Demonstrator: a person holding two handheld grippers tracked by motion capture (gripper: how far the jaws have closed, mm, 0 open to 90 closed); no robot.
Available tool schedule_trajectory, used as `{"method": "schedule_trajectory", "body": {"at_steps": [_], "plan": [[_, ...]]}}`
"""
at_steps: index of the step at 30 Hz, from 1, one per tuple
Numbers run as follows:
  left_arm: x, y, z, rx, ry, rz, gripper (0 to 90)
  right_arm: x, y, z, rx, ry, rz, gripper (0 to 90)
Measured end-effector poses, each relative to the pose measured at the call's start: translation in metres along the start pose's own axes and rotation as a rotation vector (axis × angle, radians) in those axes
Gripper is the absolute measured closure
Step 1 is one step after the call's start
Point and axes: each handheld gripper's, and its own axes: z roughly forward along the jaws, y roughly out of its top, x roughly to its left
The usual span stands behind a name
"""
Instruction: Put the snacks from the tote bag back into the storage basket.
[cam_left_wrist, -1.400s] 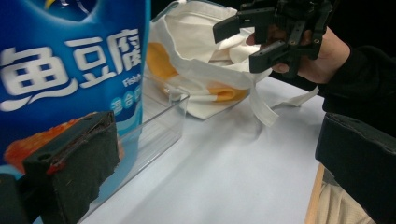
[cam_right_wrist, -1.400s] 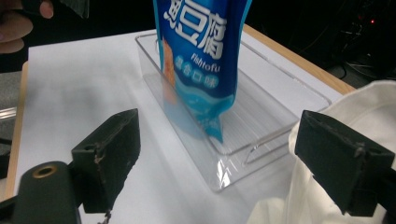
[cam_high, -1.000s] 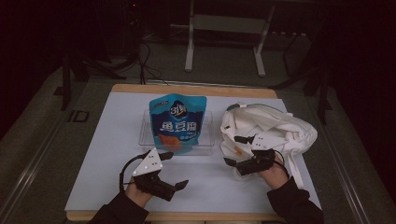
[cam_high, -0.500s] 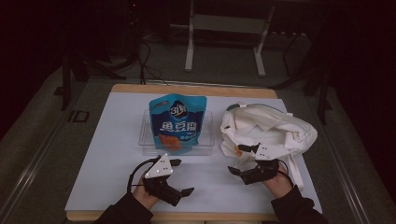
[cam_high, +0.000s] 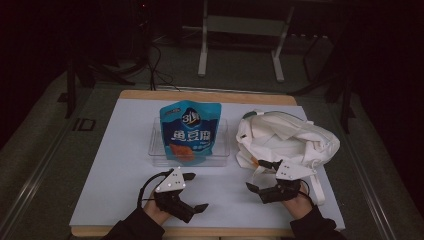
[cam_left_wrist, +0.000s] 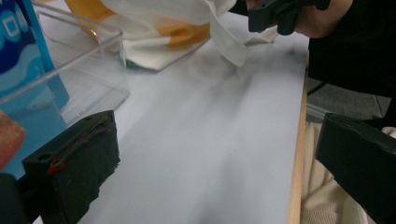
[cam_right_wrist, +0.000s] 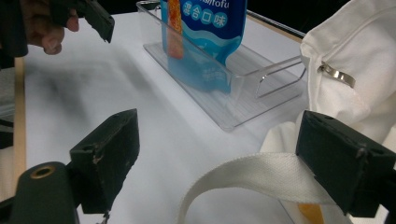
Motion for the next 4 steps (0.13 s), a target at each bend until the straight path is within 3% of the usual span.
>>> {"method": "schedule_trajectory", "body": {"at_steps": [4], "plan": [[-0.0013,-0.0016,0.0019,0.008,-0.007,0.007,0.0,0.004,-0.0022,0.0009,-0.007,-0.015,-0.006,12.8]]}}
